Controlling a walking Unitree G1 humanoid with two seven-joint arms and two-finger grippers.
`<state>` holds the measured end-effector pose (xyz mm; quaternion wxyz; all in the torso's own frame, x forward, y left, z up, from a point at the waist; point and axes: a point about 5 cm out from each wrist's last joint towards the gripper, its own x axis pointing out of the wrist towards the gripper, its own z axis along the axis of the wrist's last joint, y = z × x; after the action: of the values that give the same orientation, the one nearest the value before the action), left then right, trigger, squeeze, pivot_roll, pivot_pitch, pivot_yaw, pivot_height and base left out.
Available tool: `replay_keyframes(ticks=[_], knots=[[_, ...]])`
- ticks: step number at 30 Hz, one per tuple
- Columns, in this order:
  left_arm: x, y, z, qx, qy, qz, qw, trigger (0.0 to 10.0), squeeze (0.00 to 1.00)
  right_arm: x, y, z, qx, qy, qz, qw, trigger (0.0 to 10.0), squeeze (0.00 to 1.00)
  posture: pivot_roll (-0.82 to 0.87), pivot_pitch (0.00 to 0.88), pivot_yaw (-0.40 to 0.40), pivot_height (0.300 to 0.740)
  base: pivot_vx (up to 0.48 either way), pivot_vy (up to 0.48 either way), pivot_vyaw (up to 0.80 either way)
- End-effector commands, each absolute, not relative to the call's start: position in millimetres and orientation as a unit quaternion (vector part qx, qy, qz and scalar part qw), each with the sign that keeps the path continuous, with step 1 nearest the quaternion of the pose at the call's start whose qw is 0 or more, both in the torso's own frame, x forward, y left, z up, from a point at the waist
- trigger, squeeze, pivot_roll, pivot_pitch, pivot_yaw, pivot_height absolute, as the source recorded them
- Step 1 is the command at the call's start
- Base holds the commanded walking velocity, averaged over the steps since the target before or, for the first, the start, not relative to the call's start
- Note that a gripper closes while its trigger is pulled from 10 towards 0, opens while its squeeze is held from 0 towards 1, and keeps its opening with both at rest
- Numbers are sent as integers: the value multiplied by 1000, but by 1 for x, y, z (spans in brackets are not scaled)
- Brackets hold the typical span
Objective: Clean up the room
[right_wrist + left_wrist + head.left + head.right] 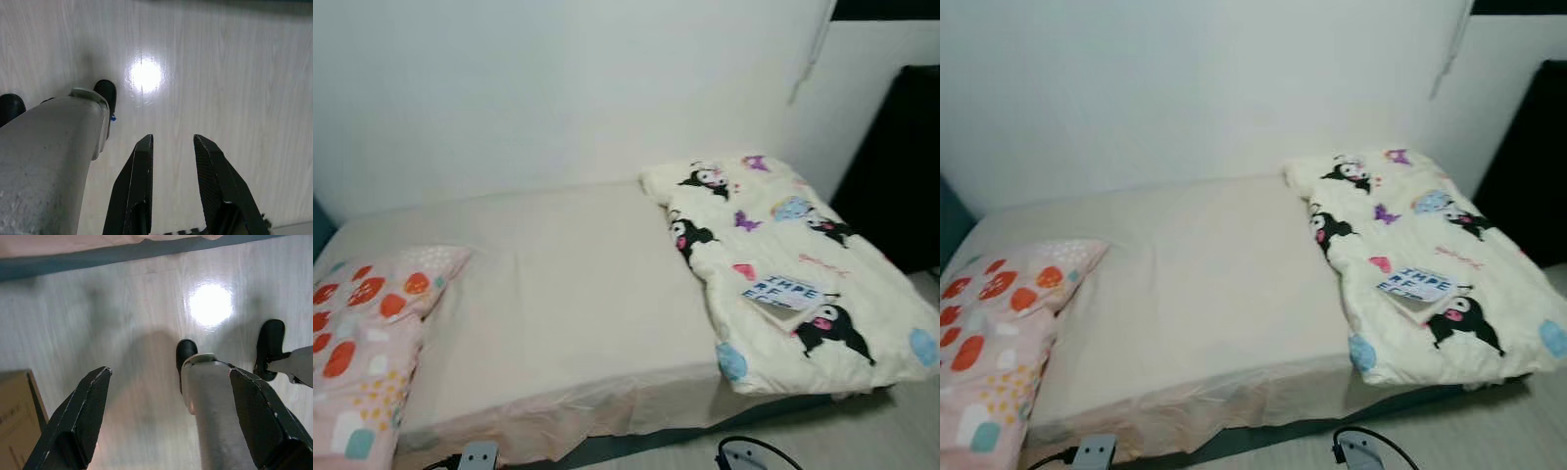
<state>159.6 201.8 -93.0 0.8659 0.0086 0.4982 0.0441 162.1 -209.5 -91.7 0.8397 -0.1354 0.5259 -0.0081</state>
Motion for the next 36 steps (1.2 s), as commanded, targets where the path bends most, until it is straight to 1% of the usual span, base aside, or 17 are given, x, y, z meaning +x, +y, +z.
replay_keyframes(ticks=[1,36], knots=[[158,200,-94,9,504,41,863,10000,0,164,-212,-90,-136,522,-12,842,10000,0,-51,31,14,720,0,-424,0],[153,202,-96,11,511,39,858,10000,0,162,-211,-91,-129,522,-12,843,10000,0,-48,47,23,720,0,-431,0]])
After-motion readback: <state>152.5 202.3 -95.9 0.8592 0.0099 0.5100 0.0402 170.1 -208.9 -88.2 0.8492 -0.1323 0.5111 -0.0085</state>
